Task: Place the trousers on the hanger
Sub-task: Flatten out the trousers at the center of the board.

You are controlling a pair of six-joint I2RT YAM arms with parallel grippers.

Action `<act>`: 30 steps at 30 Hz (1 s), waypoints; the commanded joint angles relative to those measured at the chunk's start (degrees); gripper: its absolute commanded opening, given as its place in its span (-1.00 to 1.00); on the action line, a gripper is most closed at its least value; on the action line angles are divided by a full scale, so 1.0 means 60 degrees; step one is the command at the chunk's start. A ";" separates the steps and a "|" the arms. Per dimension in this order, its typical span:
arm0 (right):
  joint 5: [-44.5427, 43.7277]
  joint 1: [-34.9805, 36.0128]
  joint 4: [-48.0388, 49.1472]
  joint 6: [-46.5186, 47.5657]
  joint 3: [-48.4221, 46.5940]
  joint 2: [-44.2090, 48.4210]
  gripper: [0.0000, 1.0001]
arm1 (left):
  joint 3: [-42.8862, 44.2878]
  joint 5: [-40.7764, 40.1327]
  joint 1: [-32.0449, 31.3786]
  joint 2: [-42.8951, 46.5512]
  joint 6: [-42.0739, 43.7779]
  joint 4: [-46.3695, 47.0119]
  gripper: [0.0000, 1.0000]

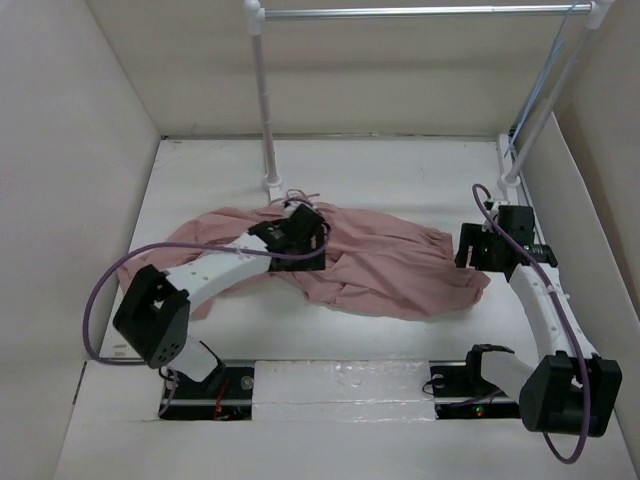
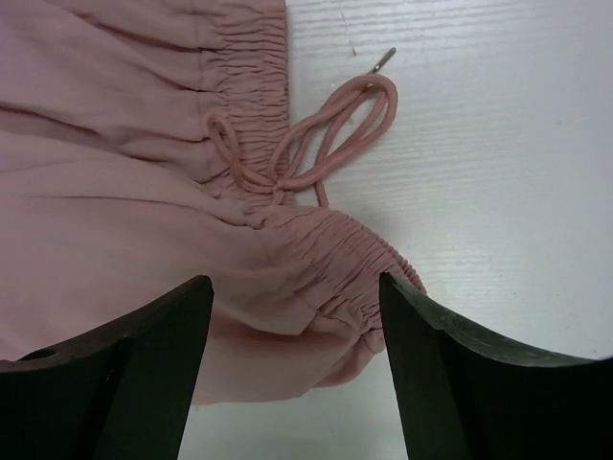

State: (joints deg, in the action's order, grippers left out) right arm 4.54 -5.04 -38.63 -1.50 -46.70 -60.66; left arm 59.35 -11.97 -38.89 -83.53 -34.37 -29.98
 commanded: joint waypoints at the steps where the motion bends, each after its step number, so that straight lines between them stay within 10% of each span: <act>1: 0.0503 -0.0477 0.1643 -0.0146 0.0545 0.0252 0.52 | 0.0653 -0.0042 -0.1931 -0.0607 -0.0744 0.0469 0.50; 11: 0.1368 -0.1094 0.2587 -0.0686 0.0647 -0.1200 0.35 | 0.2720 -0.0304 -0.4314 -0.4196 -0.0760 0.0500 0.76; 15: 0.1558 -0.1094 0.2075 -0.1142 0.1643 0.0089 0.00 | 0.1859 -0.0584 -0.3818 -0.4025 -0.0980 0.0469 0.18; 19: 0.2188 -0.1006 0.0904 -0.1201 0.2567 0.1480 -0.18 | 0.0525 -0.0130 -0.3421 -0.2985 -0.1112 0.0661 -1.00; 25: 0.2877 -0.0889 -0.0210 -0.0850 0.3155 0.2273 -0.51 | -0.0575 0.0777 -0.3420 -0.1271 -0.1507 0.0222 -1.00; 26: 0.2442 -0.0802 -0.0400 -0.0574 0.2632 0.2390 -0.49 | -0.0518 0.0996 -0.3536 -0.0820 -0.1508 -0.0026 -0.47; 27: 0.2438 -0.0801 -0.0402 -0.0440 0.2627 0.2391 -0.49 | -0.0416 0.0998 -0.3537 -0.0815 -0.1508 -0.0028 -0.47; 29: 0.2203 -0.0801 -0.0053 -0.0031 0.1648 0.2085 -0.09 | 0.0269 0.1013 -0.3769 -0.0611 -0.1377 -0.0466 0.31; 30: 0.2493 -0.0801 0.0689 0.0073 0.1413 0.1880 0.03 | 0.0578 0.0984 -0.3858 -0.0596 -0.1318 -0.0671 0.39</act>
State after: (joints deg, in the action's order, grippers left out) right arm 18.57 -10.39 -40.91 -5.04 -30.89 -48.16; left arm 57.65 -7.68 -60.18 -90.48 -42.35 -29.95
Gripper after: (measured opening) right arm 0.488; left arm 0.651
